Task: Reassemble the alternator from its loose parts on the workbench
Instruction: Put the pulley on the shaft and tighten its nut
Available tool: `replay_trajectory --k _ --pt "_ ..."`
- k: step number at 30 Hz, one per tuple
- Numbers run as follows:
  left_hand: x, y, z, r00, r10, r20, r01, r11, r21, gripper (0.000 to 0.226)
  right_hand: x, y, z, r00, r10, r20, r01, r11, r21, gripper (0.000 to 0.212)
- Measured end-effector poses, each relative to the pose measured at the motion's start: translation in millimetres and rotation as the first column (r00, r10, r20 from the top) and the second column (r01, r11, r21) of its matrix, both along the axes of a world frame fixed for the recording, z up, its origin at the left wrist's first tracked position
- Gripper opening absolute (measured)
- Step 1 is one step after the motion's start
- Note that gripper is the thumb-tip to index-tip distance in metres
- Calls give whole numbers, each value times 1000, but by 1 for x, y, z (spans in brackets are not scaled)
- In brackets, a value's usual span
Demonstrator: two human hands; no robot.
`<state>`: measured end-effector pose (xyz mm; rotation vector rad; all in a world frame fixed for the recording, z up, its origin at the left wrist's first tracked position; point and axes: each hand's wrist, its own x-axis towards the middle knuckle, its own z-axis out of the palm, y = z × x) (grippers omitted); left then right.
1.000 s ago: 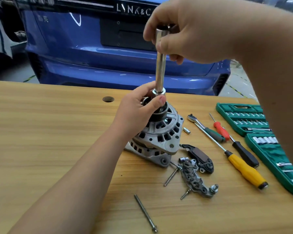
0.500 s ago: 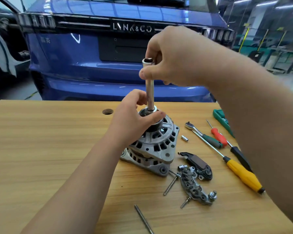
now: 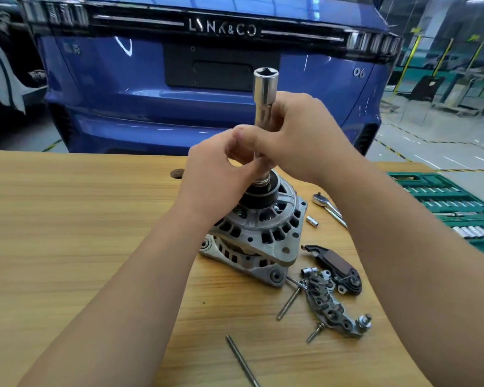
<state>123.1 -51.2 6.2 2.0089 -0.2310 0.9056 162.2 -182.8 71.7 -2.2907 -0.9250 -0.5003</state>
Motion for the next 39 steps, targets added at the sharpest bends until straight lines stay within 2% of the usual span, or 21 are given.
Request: replay_trajectory --k 2,3,5,8,9,11,13,14,16,18,20,22,23,25,27,29,31,32,34,36,39 --pt "-1 7 2 994 -105 -38 105 994 1 7 -1 -7 4 982 140 -124 -145 989 -31 21" --pt "-3 9 2 985 -159 -60 160 987 7 11 -2 -10 7 966 194 -170 -201 979 -21 13" --pt "-2 9 2 973 -208 -95 210 978 13 14 -3 -9 7 975 181 -130 -182 983 6 5" --pt "2 -3 -2 992 -68 -107 71 997 21 23 -4 6 2 997 -24 69 27 999 -45 27" --pt "3 -5 -3 996 -33 -81 34 999 10 21 -5 7 3 996 -40 74 44 998 -53 28" --pt "3 -4 -3 997 -71 -45 70 997 -7 9 -6 -2 9 995 77 -61 -80 995 -57 18" --pt "0 3 0 979 -186 -85 187 982 2 16 -7 -10 16 966 193 -174 -198 980 -12 6" --pt "0 5 1 967 -223 -122 225 974 11 19 -6 -9 16 972 179 -153 -181 983 -4 6" --pt "3 4 -1 964 -201 -176 208 978 17 8 -2 -3 12 999 37 -26 -38 999 -21 24" --pt "5 1 -2 986 -110 -129 114 993 24 9 -3 1 8 999 -41 20 42 998 -39 34" --pt "4 3 -2 989 -122 -82 124 992 24 7 -4 -6 10 992 67 -109 -75 994 -76 20" --pt "1 10 2 966 -221 -135 225 974 16 7 -4 -13 17 958 166 -232 -179 983 -36 4" --pt "0 11 2 948 -262 -179 266 964 -3 9 -3 -13 16 958 168 -233 -175 985 -7 5" --pt "2 7 -2 954 -207 -218 214 977 6 12 0 -6 11 992 38 -124 -43 998 -36 25" --pt "3 0 -5 979 -100 -175 105 994 17 20 -2 1 7 995 -95 1 95 993 -76 38" --pt "3 0 -5 984 -100 -149 104 994 23 12 -5 -6 11 999 -3 -54 -2 997 -82 29" --pt "0 4 -1 966 -169 -198 180 983 42 6 -7 -15 22 969 152 -192 -165 985 -49 10" --pt "-1 5 -1 954 -201 -223 213 976 34 8 -7 -17 24 963 180 -199 -190 981 -32 6" --pt "0 0 -3 961 -180 -210 185 983 2 10 -3 -12 20 993 84 -88 -89 994 -58 21" --pt "1 -6 -4 990 -73 -123 71 997 -21 13 -5 -6 18 999 -40 15 41 996 -80 35" --pt "0 -1 0 986 -128 -104 127 992 -13 7 -8 -16 25 982 116 -150 -133 985 -111 16"
